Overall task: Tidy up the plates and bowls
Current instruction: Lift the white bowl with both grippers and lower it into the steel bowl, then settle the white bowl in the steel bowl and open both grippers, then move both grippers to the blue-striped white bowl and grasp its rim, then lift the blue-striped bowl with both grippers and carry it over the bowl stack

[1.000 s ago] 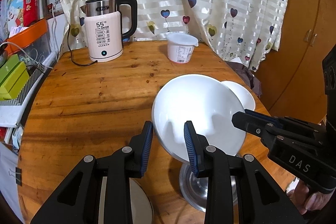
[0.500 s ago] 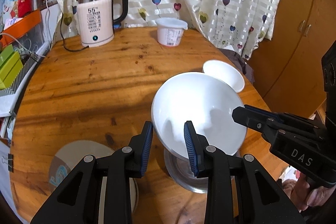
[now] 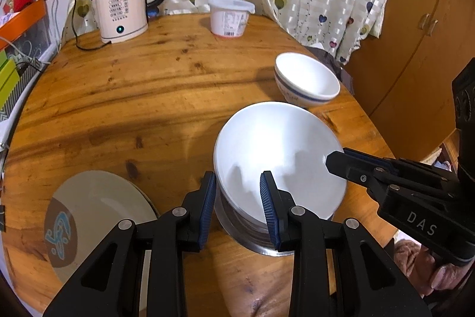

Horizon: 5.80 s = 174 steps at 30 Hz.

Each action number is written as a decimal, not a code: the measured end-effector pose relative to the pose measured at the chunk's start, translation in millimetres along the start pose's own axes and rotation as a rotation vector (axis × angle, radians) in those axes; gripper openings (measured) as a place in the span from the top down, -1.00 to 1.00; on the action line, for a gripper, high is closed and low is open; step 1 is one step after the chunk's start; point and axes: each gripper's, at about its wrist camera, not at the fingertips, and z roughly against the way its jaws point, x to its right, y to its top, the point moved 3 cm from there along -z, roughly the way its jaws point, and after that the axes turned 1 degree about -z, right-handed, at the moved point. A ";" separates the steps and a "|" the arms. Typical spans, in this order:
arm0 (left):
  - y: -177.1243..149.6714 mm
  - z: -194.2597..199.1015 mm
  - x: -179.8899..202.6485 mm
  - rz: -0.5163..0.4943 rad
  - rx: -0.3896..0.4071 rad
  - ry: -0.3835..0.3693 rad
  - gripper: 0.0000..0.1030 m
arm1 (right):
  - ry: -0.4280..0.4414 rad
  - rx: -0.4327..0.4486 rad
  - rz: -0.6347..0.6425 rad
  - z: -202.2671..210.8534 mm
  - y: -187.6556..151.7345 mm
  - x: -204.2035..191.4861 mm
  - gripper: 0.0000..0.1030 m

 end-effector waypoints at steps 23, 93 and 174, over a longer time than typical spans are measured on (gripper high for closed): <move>-8.6 -16.7 5.2 -0.008 -0.065 0.003 0.38 | -0.018 -0.062 -0.008 -15.1 -10.2 10.4 0.67; 48.8 -27.1 19.2 -0.019 -0.021 -0.055 0.38 | -0.033 0.051 -0.098 7.1 37.5 68.4 0.43; 115.0 -87.5 44.4 0.000 -0.040 -0.184 0.38 | -0.070 0.097 -0.132 -25.5 91.8 102.6 0.59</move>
